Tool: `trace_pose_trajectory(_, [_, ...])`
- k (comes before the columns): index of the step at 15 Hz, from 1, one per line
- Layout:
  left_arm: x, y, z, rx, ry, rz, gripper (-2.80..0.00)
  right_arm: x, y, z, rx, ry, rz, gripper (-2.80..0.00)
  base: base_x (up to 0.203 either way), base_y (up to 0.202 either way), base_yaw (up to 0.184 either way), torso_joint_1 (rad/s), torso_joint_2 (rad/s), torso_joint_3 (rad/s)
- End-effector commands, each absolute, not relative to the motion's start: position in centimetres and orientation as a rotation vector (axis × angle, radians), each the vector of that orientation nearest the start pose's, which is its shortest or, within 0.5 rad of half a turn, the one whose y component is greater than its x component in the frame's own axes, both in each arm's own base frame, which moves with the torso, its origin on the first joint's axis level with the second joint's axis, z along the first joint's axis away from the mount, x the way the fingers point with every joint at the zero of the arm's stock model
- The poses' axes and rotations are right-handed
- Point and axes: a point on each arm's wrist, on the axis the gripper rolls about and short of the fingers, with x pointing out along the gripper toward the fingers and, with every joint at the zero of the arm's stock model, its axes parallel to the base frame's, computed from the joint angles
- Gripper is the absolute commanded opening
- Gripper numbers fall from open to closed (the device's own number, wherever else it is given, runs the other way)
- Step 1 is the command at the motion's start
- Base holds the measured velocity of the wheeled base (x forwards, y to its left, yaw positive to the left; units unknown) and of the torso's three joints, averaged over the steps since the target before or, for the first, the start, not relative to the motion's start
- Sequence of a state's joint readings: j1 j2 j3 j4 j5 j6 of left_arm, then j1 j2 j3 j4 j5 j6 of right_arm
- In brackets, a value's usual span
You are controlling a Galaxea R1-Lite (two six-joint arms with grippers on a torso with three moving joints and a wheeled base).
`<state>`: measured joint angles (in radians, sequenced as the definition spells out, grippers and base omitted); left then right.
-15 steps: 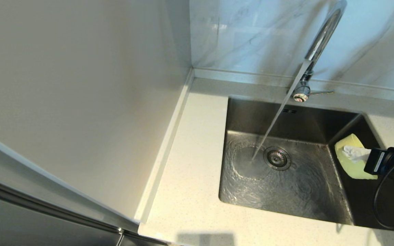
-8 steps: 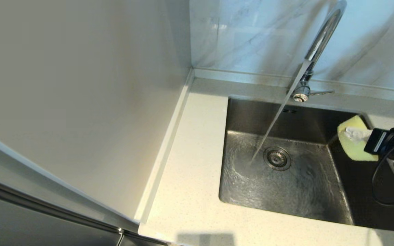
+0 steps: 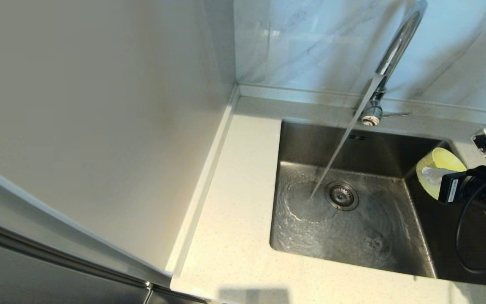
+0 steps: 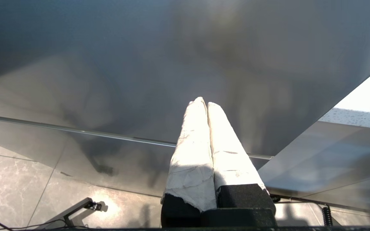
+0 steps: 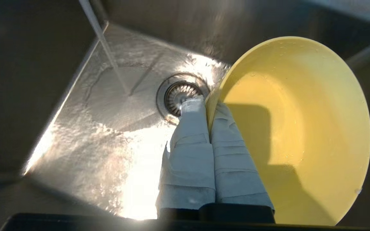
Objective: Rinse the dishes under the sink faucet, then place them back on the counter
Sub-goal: Place the bowl on the table
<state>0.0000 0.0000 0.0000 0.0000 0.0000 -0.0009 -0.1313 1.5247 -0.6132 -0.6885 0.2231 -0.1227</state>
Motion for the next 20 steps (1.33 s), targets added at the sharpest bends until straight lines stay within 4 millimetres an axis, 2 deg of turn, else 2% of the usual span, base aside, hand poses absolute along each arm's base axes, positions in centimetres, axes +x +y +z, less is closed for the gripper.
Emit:
trace_pose_trajectory(1, [-2.3, 0.0, 7.5, -0.002, 0.0, 0.0, -2.8, 26.0, -2.9, 19.2, -0.094, 0.191, 0.091, -2.8, 0.0, 0.0, 0.0, 0.0, 0.0, 0.0])
trace_pose_trajectory(4, [-2.3, 0.0, 7.5, -0.001, 0.0, 0.0, -2.8, 28.7, -3.7, 21.4, -0.147, 0.155, -0.06, -2.8, 0.0, 0.0, 0.0, 0.0, 0.0, 0.0])
trace_pose_trajectory(7, [-2.3, 0.0, 7.6, 0.0, 0.001, 0.0, -2.8, 31.4, -5.4, 21.5, -0.281, 0.176, -0.208, -2.8, 0.0, 0.0, 0.0, 0.0, 0.0, 0.0])
trace_pose_trajectory(10, [-2.3, 0.0, 7.5, -0.001, 0.0, 0.0, -2.8, 32.7, -7.5, 21.2, -0.374, 0.206, -0.297, -2.8, 0.0, 0.0, 0.0, 0.0, 0.0, 0.0])
trace_pose_trajectory(14, [-2.3, 0.0, 7.6, 0.0, 0.0, 0.0, -2.8, 34.8, -9.9, 21.4, -0.401, 0.199, -0.386, -2.8, 0.0, 0.0, 0.0, 0.0, 0.0, 0.0])
trace_pose_trajectory(16, [-2.3, 0.0, 7.5, -0.002, 0.0, 0.0, -2.8, 35.3, -10.8, 20.5, -0.399, 0.238, -0.445, -2.8, 0.0, 0.0, 0.0, 0.0, 0.0, 0.0])
trace_pose_trajectory(20, [-2.3, 0.0, 7.5, -0.002, 0.0, 0.0, -2.8, 35.6, -12.8, 19.9, -0.411, 0.264, -0.503, -2.8, 0.0, 0.0, 0.0, 0.0, 0.0, 0.0])
